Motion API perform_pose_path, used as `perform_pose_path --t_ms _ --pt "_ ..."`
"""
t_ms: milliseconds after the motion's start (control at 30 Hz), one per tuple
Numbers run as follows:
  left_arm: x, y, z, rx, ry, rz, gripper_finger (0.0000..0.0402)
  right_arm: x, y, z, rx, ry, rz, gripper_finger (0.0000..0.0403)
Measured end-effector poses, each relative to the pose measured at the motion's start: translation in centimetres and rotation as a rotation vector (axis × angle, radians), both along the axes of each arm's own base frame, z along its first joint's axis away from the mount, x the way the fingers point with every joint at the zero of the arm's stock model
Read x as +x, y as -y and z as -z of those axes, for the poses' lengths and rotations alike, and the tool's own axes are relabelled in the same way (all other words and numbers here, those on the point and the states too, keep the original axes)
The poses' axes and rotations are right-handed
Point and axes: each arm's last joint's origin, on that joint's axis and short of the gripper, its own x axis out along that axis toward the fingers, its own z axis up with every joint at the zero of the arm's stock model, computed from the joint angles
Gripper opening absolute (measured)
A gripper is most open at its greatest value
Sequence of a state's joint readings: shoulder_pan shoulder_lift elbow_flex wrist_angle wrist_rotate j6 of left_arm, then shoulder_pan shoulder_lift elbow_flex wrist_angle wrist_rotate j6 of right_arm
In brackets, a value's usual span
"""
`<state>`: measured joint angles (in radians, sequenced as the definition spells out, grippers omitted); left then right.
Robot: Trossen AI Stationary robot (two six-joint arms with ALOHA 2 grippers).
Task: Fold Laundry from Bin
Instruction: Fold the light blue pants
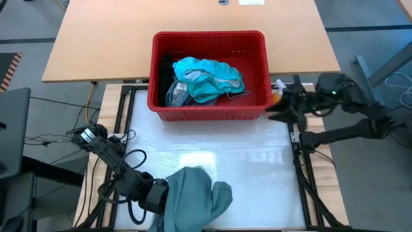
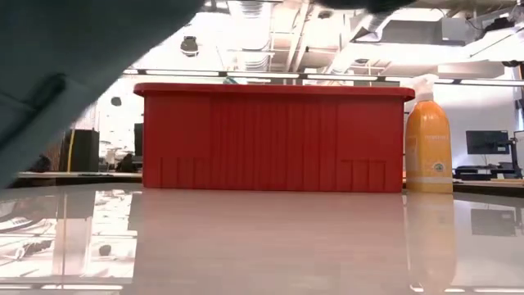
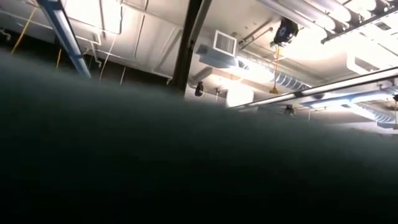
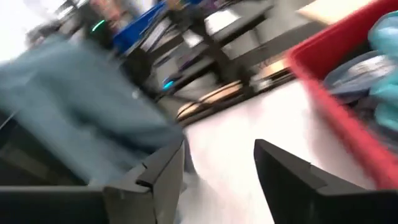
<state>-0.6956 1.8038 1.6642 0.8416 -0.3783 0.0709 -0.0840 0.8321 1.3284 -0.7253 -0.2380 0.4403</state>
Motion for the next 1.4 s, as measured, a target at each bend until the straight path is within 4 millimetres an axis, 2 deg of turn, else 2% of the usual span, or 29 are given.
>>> perform_pose_path --t_ms 67,167,300,400,500,567,633,767,867,967,1033,1167,1400 --pt "0.0 0.0 0.0 0.007 -0.017 0.004 0.0 -0.3 -1.0 1.1 -0.034 -0.012 -0.142 0.0231" --pt "-0.3 -0.1 -0.1 0.02 -0.11 0.044 0.0 -0.5 -2.5 4.3 -0.14 0.007 -0.246 0.0229" --pt "-1.1 -0.2 0.0 0.043 -0.272 0.103 0.0 0.3 -4.7 9.6 -0.197 0.242 -0.238 0.0217" --pt "-1.7 -0.7 0.2 0.063 -0.419 0.148 0.0 1.0 -6.7 13.0 -0.103 0.501 -0.282 0.0209" --pt "-2.5 -1.6 0.0 0.102 -0.5 0.139 0.0 2.3 -8.2 16.2 0.016 0.586 -0.232 0.0206" --pt "-2.9 -2.1 -0.2 0.13 -0.524 0.128 0.0 3.3 -9.5 18.0 -0.072 0.56 -0.241 0.0205" --pt "-3.2 -2.5 -0.3 0.193 -0.535 0.137 0.0 4.3 -11.1 19.0 -0.28 0.548 -0.268 0.0205" --pt "-3.3 -2.3 -0.1 0.284 -0.528 0.184 0.0 5.9 -14.3 18.3 -0.729 0.625 -0.271 0.0205" --pt "-3.3 -2.2 -0.1 0.291 -0.526 0.197 0.0 7.6 -16.3 16.8 -1.026 0.619 -0.151 0.0206" --pt "-3.3 -2.2 -0.1 0.288 -0.524 0.197 0.0 9.5 -17.6 15.2 -1.26 0.541 0.008 0.0209" --pt "-3.3 -2.2 -0.1 0.286 -0.525 0.198 0.0 10.6 -18.4 14.8 -1.389 0.459 0.06 0.0213" --pt "-3.3 -2.2 -0.1 0.283 -0.529 0.201 0.0 12.8 -19.7 13.7 -1.515 0.413 0.075 0.0226" --pt "-3.4 -2.0 0.0 0.288 -0.53 0.22 0.0 15.4 -20.8 12.7 -1.541 0.354 0.123 0.0258"
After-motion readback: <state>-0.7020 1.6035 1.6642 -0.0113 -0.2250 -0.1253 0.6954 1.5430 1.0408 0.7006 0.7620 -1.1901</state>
